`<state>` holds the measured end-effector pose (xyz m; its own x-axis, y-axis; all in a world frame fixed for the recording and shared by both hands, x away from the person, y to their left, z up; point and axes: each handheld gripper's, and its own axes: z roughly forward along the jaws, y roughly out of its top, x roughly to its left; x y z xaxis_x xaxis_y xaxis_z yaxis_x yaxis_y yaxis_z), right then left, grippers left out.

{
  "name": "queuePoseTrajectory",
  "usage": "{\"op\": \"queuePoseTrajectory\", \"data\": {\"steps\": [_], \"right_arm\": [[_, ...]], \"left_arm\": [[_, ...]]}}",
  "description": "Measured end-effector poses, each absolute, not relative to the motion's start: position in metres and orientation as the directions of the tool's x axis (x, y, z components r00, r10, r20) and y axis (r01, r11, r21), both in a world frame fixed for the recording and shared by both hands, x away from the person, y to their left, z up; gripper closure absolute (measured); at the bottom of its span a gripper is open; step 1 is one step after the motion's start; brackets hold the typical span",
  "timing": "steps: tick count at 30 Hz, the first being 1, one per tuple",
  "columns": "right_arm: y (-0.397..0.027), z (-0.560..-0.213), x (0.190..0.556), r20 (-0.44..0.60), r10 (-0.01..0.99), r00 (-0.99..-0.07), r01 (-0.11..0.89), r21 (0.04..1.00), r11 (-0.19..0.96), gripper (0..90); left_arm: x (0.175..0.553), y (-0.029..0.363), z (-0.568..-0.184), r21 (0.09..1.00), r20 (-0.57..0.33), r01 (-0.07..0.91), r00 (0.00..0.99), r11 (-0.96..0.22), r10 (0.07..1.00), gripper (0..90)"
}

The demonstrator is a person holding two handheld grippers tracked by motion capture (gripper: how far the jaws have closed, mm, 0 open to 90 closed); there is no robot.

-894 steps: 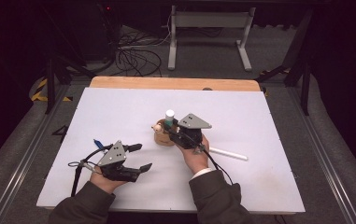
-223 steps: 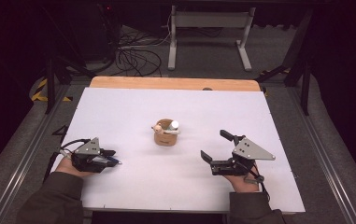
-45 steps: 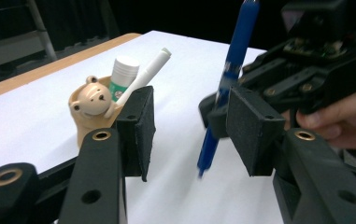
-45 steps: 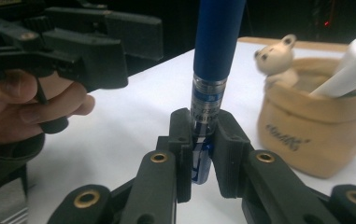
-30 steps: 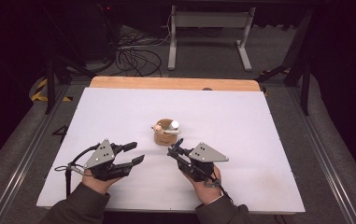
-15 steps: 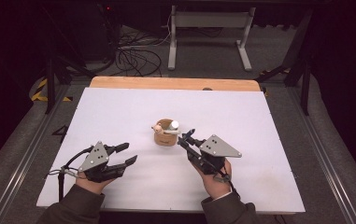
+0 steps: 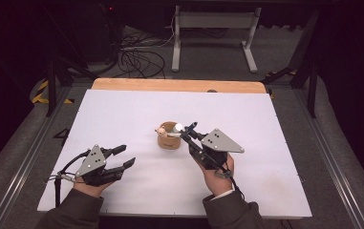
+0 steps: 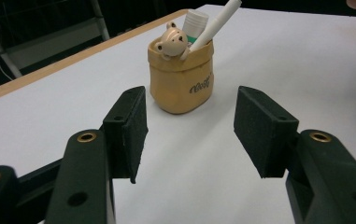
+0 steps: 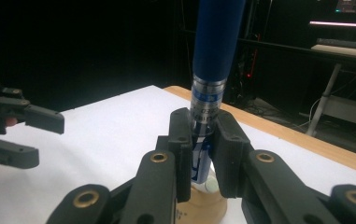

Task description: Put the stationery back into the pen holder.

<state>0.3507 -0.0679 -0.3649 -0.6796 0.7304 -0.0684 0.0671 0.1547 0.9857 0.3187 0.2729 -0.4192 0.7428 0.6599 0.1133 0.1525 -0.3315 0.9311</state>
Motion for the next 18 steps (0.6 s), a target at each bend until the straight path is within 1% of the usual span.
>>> {"op": "queuePoseTrajectory", "data": {"steps": [7,13,18], "right_arm": [[-0.052,-0.368,0.364,-0.101,0.731,-0.675,0.062,0.979,0.192,79.8],[-0.043,-0.375,0.377,-0.120,0.734,-0.669,0.048,0.978,0.204,79.7],[-0.035,-0.382,0.393,-0.120,0.739,-0.662,0.066,0.974,0.217,79.7]], "left_arm": [[0.320,0.275,-0.423,0.929,0.099,0.169,0.743,-0.329,0.662,44.8],[0.321,0.276,-0.425,0.924,0.109,0.169,0.742,-0.342,0.661,44.6],[0.321,0.277,-0.426,0.923,0.107,0.172,0.743,-0.343,0.660,44.2]]}}
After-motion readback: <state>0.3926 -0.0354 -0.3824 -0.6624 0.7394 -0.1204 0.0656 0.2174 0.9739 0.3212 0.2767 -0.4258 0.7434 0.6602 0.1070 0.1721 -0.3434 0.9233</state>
